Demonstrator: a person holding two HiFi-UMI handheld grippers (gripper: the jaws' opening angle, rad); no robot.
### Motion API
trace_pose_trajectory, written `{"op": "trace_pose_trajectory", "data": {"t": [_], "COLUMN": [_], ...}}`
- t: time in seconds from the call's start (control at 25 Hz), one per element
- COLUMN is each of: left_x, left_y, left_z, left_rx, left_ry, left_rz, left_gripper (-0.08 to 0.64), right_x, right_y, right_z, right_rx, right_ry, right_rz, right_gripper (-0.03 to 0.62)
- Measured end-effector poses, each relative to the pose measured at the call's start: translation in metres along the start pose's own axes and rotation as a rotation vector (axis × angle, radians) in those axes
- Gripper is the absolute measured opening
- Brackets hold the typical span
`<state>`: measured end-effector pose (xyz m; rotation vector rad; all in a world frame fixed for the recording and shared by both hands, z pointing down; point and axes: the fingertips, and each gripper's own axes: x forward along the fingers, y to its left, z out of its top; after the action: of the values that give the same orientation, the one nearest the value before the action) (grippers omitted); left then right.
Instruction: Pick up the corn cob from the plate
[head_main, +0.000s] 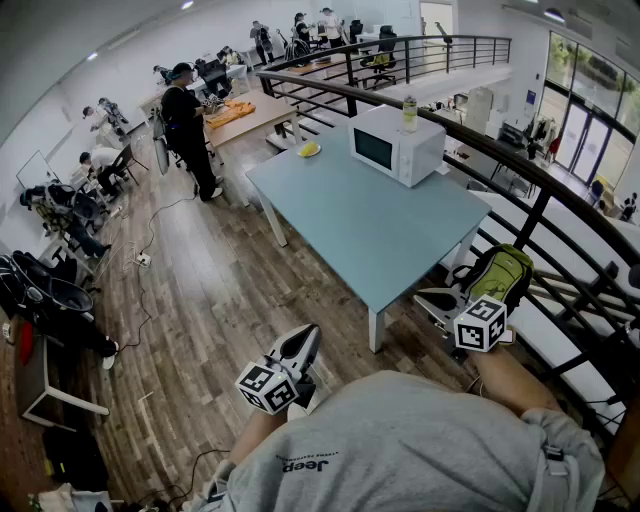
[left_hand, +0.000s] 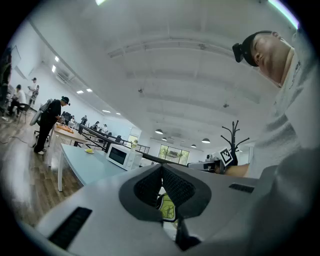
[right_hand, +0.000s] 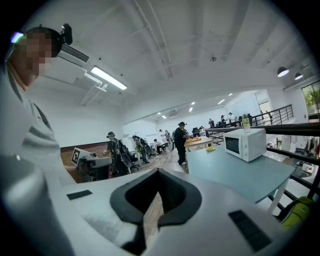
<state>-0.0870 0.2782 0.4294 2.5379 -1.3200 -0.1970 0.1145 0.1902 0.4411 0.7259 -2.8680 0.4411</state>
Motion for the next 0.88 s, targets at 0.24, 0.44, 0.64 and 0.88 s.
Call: {"op": "trace_pose_trajectory", "data": {"t": [0.24,0.44,0.64,0.88], "left_x": [0.027,0.068,0.088,0.098], "left_y": [-0.021,-0.042,-0.05,-0.053], "left_z": [-0.004,-0.003,-0.006,-0.008], "left_rx": [0.0,0.019,0.024,0.019], "left_ry": [0.008,0.01,0.009,0.017], "left_rz": [-0.004,-0.027,-0.017,0.018], "left_gripper": [0.019,0.019,0.02,0.02], "right_x": [-0.021,-0.036,-0.042,-0.049], "right_y": [-0.018,-0.045,-0.059,-0.057], "right_z": [0.004,0.013,0.014,0.007], "right_rx": [0.0,-0.008,-0.016,-0.028], "right_ry": [-0.009,-0.015,-0.012,0.009], "right_rz": [0.006,0.02,0.053,0.122], "right_gripper": [0.014,0.014,0.014,0.015]}}
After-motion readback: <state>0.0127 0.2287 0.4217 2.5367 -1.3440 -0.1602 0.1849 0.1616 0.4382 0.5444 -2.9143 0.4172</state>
